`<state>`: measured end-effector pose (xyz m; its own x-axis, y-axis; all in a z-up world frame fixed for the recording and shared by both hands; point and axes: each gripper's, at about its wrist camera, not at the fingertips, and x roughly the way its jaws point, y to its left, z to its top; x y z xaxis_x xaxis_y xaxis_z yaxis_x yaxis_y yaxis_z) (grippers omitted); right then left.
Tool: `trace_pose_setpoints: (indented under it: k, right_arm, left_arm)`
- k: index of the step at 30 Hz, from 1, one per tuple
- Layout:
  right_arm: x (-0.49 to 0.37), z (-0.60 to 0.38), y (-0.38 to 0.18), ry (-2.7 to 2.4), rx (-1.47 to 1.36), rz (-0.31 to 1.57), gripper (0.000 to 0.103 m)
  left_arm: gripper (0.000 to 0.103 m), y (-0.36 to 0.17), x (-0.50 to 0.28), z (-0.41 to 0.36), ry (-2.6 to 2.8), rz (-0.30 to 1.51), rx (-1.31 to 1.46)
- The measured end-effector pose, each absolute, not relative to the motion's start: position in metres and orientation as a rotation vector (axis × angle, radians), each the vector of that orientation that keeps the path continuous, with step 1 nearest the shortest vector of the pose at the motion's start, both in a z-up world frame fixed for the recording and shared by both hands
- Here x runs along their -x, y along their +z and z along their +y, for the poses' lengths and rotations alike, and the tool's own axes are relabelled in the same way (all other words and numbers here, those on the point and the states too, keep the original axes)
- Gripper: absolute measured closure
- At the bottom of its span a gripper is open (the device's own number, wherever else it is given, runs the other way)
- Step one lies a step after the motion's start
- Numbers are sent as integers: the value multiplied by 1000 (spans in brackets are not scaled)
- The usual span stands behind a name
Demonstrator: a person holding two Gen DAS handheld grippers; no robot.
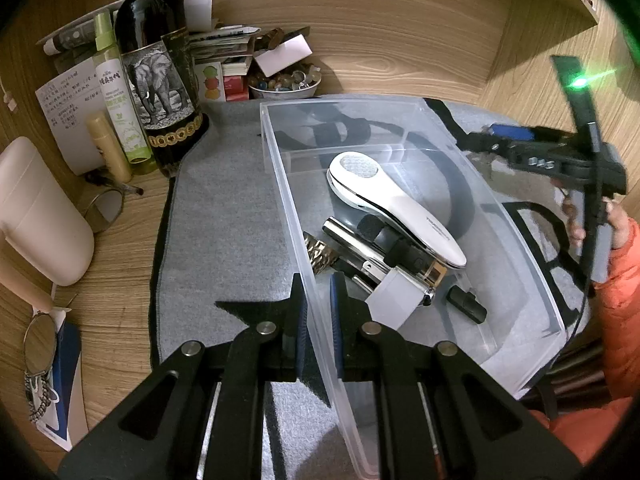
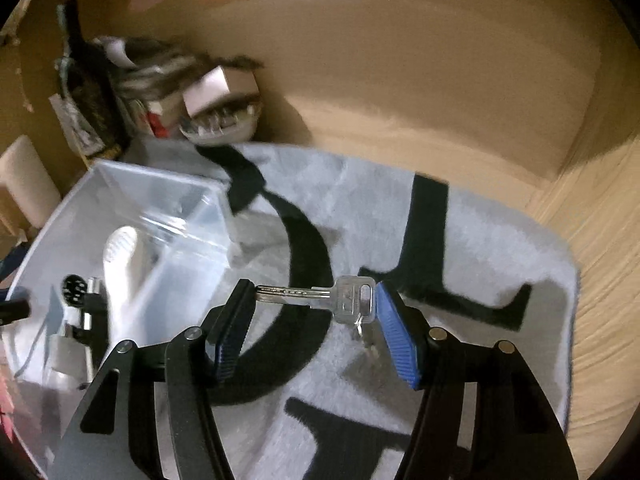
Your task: Organize rigid objects
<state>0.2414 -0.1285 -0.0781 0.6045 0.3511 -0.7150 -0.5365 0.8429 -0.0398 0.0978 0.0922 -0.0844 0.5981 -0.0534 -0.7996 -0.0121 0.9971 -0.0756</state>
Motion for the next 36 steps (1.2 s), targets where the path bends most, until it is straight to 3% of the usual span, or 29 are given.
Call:
trace_pose_setpoints:
  k: [21, 36]
  right_arm:
    - [-152, -116, 13, 669, 252, 451, 44]
    - [-122, -64, 2, 876, 292, 449, 44]
  left_arm:
    - [93, -83, -98, 94, -26, 927, 70]
    - [93, -83, -98, 95, -26, 925, 70]
